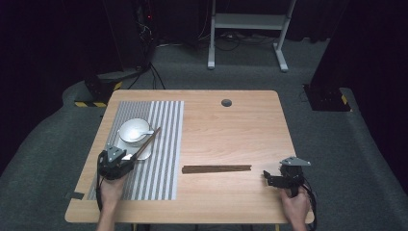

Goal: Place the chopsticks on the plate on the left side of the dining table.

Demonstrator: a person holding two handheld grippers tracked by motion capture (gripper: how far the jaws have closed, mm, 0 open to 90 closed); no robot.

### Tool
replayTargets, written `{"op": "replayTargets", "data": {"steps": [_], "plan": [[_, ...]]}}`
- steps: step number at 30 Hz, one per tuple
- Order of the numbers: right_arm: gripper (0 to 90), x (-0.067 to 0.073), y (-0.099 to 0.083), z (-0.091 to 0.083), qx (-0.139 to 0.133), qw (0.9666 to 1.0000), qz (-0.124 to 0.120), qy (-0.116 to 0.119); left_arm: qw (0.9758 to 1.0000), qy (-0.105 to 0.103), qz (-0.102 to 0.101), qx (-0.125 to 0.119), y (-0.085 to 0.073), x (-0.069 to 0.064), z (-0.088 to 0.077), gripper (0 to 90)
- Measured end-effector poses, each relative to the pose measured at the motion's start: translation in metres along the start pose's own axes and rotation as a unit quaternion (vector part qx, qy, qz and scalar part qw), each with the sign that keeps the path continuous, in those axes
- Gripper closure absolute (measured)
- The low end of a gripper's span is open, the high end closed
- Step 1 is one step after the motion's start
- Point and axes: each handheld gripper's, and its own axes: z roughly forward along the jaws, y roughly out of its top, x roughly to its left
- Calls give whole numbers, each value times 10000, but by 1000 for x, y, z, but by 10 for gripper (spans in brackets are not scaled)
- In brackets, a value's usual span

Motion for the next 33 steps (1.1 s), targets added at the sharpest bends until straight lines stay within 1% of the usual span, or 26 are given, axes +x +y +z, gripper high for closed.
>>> {"op": "replayTargets", "data": {"steps": [2,5,10,13,17,27,33], "plan": [[129,0,0,0,2,10000,0,2,10000,34,-19,15,-1,-1,0,526],[128,0,0,0,3,10000,0,1,10000,53,34,66,-4,-3,2,517],[128,0,0,0,2,10000,-1,2,9999,78,-58,102,-9,-4,5,499],[128,0,0,0,2,10000,1,1,9998,128,36,158,-9,-5,7,492],[128,0,0,0,1,10000,1,1,9996,189,46,204,-11,-5,9,481],[128,0,0,0,2,10000,0,1,9989,343,-48,301,-17,-3,14,462],[128,0,0,0,2,10000,0,1,9985,412,-150,334,-21,0,16,461]]}}
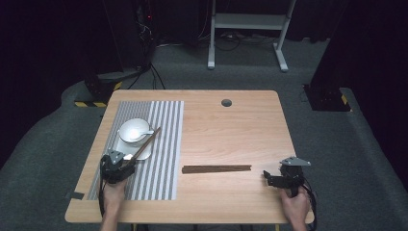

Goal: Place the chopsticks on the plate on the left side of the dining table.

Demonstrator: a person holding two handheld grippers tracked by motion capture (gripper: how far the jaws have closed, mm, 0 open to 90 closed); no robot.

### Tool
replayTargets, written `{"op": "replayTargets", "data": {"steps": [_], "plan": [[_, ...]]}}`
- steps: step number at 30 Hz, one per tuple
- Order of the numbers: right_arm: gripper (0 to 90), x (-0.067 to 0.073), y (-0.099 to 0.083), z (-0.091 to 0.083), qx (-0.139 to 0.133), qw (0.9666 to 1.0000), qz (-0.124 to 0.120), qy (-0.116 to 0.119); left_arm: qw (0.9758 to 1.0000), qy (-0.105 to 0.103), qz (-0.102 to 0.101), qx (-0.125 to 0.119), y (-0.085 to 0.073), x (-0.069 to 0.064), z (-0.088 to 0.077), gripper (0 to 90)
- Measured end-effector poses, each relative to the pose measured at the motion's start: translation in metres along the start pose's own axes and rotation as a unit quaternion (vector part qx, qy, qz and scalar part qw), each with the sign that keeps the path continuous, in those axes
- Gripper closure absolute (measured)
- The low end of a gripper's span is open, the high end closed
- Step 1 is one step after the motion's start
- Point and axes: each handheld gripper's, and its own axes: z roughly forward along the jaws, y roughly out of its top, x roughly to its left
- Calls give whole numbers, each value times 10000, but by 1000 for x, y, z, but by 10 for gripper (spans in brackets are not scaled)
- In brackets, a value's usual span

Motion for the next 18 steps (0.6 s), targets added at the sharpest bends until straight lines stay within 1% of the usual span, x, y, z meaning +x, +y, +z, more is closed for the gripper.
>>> {"op": "replayTargets", "data": {"steps": [5,18], "plan": [[129,0,0,0,-1,10000,0,0,10000,19,-25,5,0,2,0,460],[128,0,0,0,0,10000,0,0,9996,69,-286,-44,-2,12,0,459]]}}
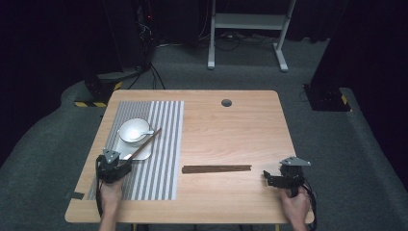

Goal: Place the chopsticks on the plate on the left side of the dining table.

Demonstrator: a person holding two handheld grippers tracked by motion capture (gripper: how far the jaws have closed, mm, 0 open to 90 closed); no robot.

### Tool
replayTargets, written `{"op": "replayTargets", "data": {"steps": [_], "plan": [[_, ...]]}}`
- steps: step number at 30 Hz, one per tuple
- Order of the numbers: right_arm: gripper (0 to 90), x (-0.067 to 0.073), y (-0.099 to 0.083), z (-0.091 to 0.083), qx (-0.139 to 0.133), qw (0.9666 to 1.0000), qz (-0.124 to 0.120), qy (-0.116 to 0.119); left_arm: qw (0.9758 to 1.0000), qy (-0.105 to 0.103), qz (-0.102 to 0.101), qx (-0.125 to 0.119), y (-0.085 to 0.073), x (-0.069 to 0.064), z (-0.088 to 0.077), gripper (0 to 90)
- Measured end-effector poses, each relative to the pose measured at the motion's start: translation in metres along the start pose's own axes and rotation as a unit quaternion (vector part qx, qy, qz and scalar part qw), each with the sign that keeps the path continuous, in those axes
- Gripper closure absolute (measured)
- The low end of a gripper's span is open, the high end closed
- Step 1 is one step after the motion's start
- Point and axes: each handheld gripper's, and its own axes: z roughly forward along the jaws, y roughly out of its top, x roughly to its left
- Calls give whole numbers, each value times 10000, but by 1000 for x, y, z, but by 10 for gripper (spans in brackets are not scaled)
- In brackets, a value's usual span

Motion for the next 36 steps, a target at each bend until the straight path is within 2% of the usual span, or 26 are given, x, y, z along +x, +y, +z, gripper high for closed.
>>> {"op": "replayTargets", "data": {"steps": [11,36], "plan": [[128,0,0,0,0,10000,-1,-1,9998,21,-194,-11,0,8,1,452],[128,0,0,0,-3,10000,4,-4,9994,103,-338,68,5,20,8,442]]}}
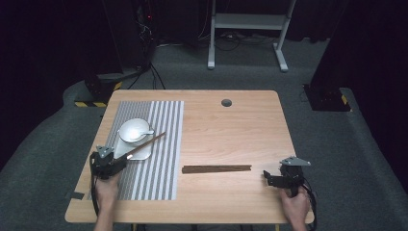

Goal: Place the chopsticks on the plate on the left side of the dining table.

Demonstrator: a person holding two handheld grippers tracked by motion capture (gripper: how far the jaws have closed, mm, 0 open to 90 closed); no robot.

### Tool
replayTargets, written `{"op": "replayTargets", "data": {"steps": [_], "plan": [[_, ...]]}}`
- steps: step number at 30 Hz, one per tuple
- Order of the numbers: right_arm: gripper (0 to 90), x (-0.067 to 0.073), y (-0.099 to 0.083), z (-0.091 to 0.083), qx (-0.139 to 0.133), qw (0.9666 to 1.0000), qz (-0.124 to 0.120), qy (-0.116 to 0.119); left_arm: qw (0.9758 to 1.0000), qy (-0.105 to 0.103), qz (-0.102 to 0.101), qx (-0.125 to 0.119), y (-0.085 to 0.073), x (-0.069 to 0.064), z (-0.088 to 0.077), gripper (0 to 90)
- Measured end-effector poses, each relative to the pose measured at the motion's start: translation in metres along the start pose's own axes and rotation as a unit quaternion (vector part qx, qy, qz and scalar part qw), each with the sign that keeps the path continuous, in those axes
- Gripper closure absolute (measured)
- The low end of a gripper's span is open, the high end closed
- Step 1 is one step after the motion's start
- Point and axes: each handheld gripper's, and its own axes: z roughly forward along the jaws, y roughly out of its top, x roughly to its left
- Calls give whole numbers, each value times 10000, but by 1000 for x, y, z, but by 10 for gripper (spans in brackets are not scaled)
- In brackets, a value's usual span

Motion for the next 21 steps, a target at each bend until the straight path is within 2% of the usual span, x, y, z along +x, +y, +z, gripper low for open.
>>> {"op": "replayTargets", "data": {"steps": [21], "plan": [[129,0,0,0,1,10000,11,-2,10000,63,-62,-14,1,5,3,428]]}}
